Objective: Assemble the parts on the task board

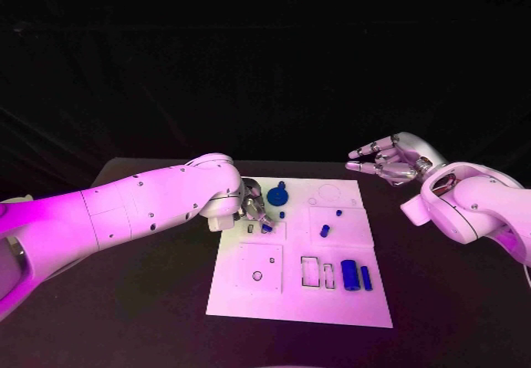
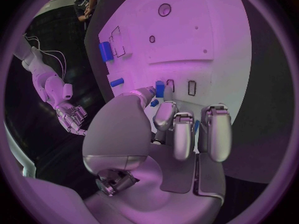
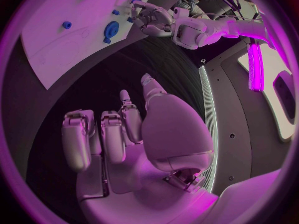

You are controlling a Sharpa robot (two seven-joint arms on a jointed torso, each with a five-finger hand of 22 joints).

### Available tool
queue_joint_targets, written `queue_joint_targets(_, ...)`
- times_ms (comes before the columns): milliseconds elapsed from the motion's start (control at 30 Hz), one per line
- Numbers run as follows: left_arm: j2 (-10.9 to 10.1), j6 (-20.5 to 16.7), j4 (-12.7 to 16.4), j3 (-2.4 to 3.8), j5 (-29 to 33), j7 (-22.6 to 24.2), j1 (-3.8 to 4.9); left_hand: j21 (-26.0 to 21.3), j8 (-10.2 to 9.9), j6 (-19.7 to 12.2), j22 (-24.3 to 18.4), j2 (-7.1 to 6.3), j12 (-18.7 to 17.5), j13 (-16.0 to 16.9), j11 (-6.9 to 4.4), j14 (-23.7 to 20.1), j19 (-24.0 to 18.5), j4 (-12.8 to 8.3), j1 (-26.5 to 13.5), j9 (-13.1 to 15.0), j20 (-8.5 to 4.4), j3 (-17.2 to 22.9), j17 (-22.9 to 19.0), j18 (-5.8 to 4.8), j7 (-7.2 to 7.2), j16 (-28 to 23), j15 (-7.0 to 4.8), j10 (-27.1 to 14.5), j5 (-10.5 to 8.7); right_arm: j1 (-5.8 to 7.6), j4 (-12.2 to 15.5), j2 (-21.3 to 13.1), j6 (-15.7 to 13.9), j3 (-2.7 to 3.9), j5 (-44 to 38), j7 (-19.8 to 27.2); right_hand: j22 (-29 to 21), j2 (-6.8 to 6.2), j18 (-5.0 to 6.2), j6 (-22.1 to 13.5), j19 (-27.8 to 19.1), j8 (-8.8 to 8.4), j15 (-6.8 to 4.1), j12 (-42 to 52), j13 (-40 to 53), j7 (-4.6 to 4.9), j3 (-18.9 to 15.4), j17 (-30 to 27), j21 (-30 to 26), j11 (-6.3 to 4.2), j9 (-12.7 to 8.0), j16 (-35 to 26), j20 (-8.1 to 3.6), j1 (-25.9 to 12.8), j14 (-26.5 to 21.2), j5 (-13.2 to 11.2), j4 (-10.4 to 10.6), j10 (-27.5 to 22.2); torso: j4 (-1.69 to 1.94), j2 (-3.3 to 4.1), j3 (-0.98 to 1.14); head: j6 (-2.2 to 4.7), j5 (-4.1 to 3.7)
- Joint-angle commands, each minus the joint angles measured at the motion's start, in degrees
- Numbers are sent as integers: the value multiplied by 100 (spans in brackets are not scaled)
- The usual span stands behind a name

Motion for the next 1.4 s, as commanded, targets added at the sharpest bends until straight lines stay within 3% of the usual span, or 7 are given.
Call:
queue_joint_targets(33, -66, -383, 103, 1, 50, 84, -26, -16, 36, -1, 881, 0, 30, 13, 3, 603, 316, -968, -64, 9, 8, 990, 1508, -30, -42, 18, 16, 55, 26, -6, 0, 0, 73, 0, -72, 3, 1019, 33, 38, 31, 341, 12, 11, 17, 647, 1, -44, 1381, -33, -14, 7, -31, 31, 34, 556, 25, 7, 0, 1, 0, -3, -7, 13)
queue_joint_targets(233, -141, -541, 189, -1, -112, 85, -72, -2, 57, 16, 909, -39, 63, 49, -2, 603, 330, -1023, -110, 34, 4, 1051, 1508, -37, -46, 18, 12, 92, 53, -11, -4, -6, 72, 0, -66, 12, 1019, 33, 38, 31, 341, 12, 11, 17, 647, 1, -44, 1381, -33, -14, 7, -31, 31, 34, 556, 25, 7, 0, -2, 2, -4, -10, 28)
queue_joint_targets(433, -157, -536, 199, -5, -297, 56, -108, 9, 97, 46, 933, -92, 128, 124, -16, 603, 343, -1087, -236, 81, -5, 1146, 1508, -42, -62, 18, 3, 159, 202, -15, -9, -6, 72, 0, -63, 19, 1014, 35, 40, 30, 338, 12, 11, 12, 644, 2, -50, 1375, -36, -14, 7, -34, 31, 31, 555, 27, 11, -1, -9, 3, -10, -21, 45)
queue_joint_targets(767, -129, -349, 141, -12, -480, 8, -134, 21, 152, 83, 958, -125, 166, 166, -32, 603, 355, -1130, -362, 134, -17, 1199, 1508, -47, -84, 18, -9, 198, 352, -21, -13, -1, 72, 0, -61, 24, 1014, 35, 40, 30, 338, 12, 11, 12, 644, 2, -50, 1375, -36, -14, 7, -34, 31, 31, 555, 27, 11, -1, -15, 5, -12, -27, 59)
queue_joint_targets(1400, -88, 165, 67, -15, -594, -43, -144, 20, 192, 116, 960, -124, 186, 185, -47, 603, 356, -1128, -433, 163, -25, 1188, 1508, -47, -106, 18, -18, 216, 361, -27, -18, 4, 95, 0, -51, 30, 1014, 35, 40, 30, 338, 12, 11, 12, 644, 2, -50, 1375, -36, -14, 7, -34, 31, 31, 555, 27, 11, -1, -17, 3, -6, -58, 43)
